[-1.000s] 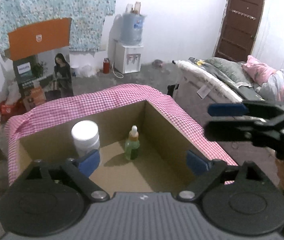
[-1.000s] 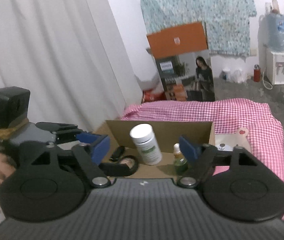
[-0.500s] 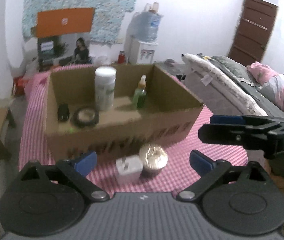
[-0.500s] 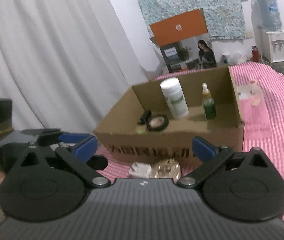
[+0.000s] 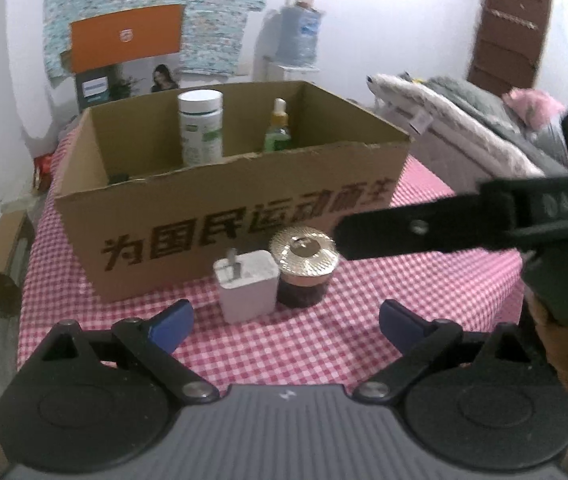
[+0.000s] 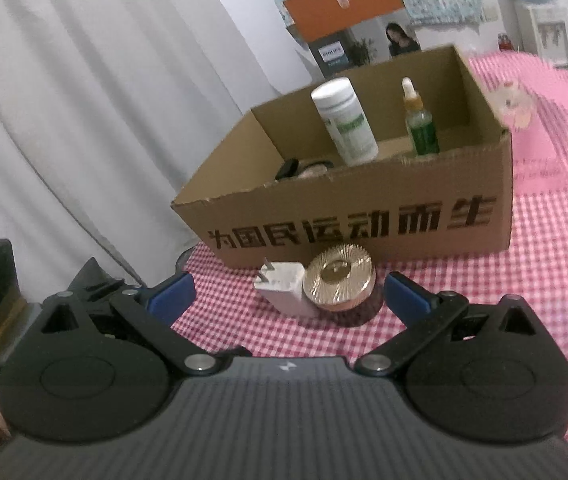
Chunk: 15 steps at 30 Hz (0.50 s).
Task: Organize rigid objects
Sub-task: 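Move the right gripper back to the gold-lidded jar on the table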
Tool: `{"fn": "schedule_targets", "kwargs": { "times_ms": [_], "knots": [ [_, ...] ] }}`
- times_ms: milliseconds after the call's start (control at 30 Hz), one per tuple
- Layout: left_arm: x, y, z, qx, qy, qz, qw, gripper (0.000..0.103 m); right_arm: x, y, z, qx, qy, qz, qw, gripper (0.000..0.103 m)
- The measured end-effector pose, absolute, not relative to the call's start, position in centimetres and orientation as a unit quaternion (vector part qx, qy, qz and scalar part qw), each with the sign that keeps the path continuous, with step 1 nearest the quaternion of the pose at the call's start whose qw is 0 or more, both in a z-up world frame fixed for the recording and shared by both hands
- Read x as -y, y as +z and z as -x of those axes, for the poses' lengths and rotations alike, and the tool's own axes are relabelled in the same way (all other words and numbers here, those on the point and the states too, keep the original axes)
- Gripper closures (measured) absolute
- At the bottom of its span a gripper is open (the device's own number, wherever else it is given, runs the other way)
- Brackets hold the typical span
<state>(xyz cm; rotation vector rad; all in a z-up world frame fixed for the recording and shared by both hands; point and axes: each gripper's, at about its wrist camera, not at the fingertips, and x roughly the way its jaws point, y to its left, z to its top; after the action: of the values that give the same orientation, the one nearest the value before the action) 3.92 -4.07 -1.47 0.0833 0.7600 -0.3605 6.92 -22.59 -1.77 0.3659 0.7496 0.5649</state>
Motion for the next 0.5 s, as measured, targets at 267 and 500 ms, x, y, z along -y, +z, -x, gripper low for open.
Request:
{"fn": "schedule_targets", "kwargs": {
  "times_ms": [267,500],
  "knots": [
    [6.4,-2.7,-4.2,-0.372,-0.209,-0.061,0.902,0.003,24.0,-2.8,-8.4,-0.367,0.259,-0.199,0.871,0.001],
    [7.7,-3.4,-4.8,-0.38,-0.242,-0.054,0.891,0.003,25.8,-4.4,-11.0,-0.39,0.241,-0.229,0.858,0.002]
  ]
}}
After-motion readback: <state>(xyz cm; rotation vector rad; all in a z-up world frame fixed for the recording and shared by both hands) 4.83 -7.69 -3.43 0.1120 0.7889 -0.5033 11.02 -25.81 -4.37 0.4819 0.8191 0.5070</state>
